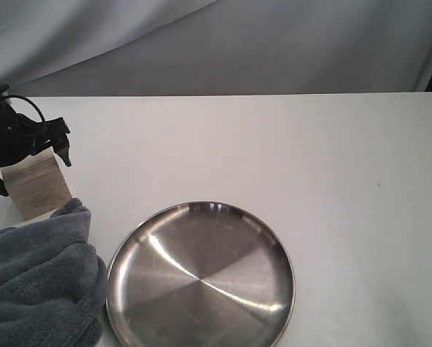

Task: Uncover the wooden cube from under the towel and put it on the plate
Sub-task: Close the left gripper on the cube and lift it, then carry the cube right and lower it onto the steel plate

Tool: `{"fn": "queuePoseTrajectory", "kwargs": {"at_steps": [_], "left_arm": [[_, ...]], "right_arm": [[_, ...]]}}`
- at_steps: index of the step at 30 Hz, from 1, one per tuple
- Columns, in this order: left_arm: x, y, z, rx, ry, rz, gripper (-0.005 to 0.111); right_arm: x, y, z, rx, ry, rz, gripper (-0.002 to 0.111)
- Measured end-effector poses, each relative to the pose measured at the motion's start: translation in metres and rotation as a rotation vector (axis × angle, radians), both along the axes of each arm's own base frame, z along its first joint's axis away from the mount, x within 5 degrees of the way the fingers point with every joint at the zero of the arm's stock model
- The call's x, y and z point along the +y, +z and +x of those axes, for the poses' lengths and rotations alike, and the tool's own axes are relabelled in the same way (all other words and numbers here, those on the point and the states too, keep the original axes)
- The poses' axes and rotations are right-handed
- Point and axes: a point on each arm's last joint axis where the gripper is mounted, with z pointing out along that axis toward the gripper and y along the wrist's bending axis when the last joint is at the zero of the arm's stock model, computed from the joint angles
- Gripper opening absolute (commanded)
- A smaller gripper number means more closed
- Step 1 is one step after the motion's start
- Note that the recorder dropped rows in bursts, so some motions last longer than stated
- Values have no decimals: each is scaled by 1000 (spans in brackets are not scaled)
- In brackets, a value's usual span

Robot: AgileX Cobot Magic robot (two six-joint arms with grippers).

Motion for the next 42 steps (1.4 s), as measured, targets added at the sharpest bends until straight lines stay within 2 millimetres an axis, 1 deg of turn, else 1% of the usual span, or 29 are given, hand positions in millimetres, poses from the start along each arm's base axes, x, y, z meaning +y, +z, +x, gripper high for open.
{"fn": "queuePoseTrajectory", "kwargs": {"at_steps": [3, 6, 8, 9, 11, 14, 15, 16, 19, 21, 23, 25, 28, 31, 33, 35, 38, 40, 42], "left_arm": [[0, -8, 2, 7, 1, 1, 104], [0, -11, 3, 7, 3, 0, 103], [0, -12, 3, 5, 3, 0, 96], [0, -12, 3, 5, 1, 0, 90], [0, -12, 3, 2, -4, 1, 71], [0, -13, 5, -8, -8, 5, 28], [0, -12, 5, -11, -9, 6, 11], [0, -12, 5, -13, -10, 6, 1], [0, -12, 5, -15, -32, 11, 0], [0, -12, 5, -19, -82, 20, 0], [0, -11, 5, -27, -174, 38, 0], [0, 0, 2, -37, -279, 60, 0], [0, 42, -8, -119, -453, 112, 0], [-5, 86, -27, -185, -662, 130, 0], [-11, 112, -44, -223, -801, 94, 0], [-20, 133, -60, -276, -892, 21, 0], [-32, 152, -74, -361, -974, -31, 0], [-44, 157, -82, -395, -1042, -37, 0], [-61, 158, -91, -405, -1122, -41, 0]], "right_arm": [[0, 0, 0, 0, 0, 0, 0], [0, 0, 0, 0, 0, 0, 0], [0, 0, 0, 0, 0, 0, 0], [0, 0, 0, 0, 0, 0, 0], [0, 0, 0, 0, 0, 0, 0], [0, 0, 0, 0, 0, 0, 0], [0, 0, 0, 0, 0, 0, 0], [0, 0, 0, 0, 0, 0, 0], [0, 0, 0, 0, 0, 0, 0], [0, 0, 0, 0, 0, 0, 0], [0, 0, 0, 0, 0, 0, 0], [0, 0, 0, 0, 0, 0, 0], [0, 0, 0, 0, 0, 0, 0], [0, 0, 0, 0, 0, 0, 0], [0, 0, 0, 0, 0, 0, 0], [0, 0, 0, 0, 0, 0, 0], [0, 0, 0, 0, 0, 0, 0], [0, 0, 0, 0, 0, 0, 0], [0, 0, 0, 0, 0, 0, 0]]}}
